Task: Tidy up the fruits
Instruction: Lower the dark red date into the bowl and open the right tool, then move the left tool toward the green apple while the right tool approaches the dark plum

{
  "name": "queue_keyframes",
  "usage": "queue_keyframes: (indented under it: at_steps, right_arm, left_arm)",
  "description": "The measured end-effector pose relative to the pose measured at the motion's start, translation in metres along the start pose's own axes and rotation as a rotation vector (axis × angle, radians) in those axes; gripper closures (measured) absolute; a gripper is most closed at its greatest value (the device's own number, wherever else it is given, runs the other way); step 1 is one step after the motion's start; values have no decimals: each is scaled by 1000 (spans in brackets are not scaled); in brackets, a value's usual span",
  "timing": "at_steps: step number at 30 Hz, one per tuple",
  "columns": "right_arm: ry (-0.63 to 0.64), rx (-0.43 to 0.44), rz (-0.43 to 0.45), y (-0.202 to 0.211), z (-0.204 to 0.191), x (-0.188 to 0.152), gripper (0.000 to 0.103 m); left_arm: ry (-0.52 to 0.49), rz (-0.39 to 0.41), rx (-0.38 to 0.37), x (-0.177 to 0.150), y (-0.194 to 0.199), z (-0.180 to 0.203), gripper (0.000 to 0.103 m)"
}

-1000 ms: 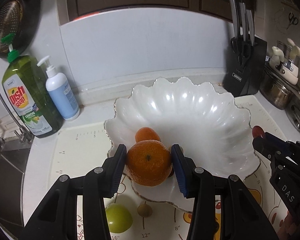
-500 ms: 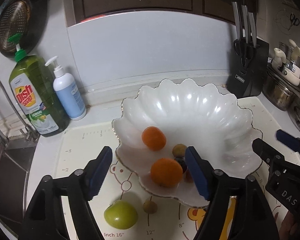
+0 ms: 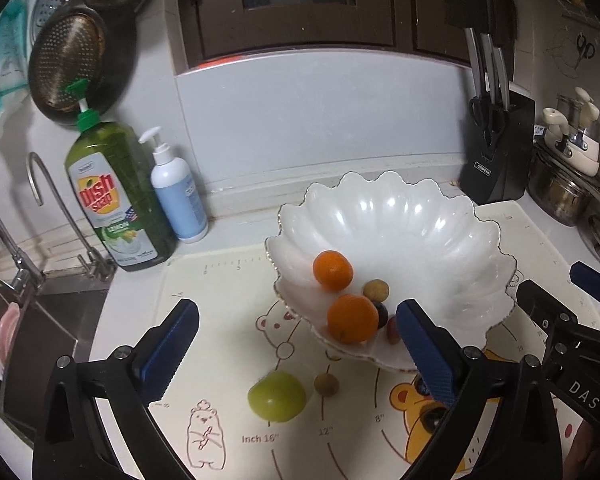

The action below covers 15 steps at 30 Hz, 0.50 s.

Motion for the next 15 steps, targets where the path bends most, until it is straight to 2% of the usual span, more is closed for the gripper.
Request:
queue_keyframes:
  at_steps: [15]
  right_arm:
    - [9,6,19,28,-14,-16,23]
  left_arm:
    - [5,14,10,-21,28,-14,2]
Point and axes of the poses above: each gripper's, at about its wrist camera, not at the fingertips, and y roughly against the way its jaws point, z to its right, x to its top, the point moved 6 cm from there along -y, roughly the way its jaws point, and after that the axes turned 2 degrees about y, right-handed, at the moved point
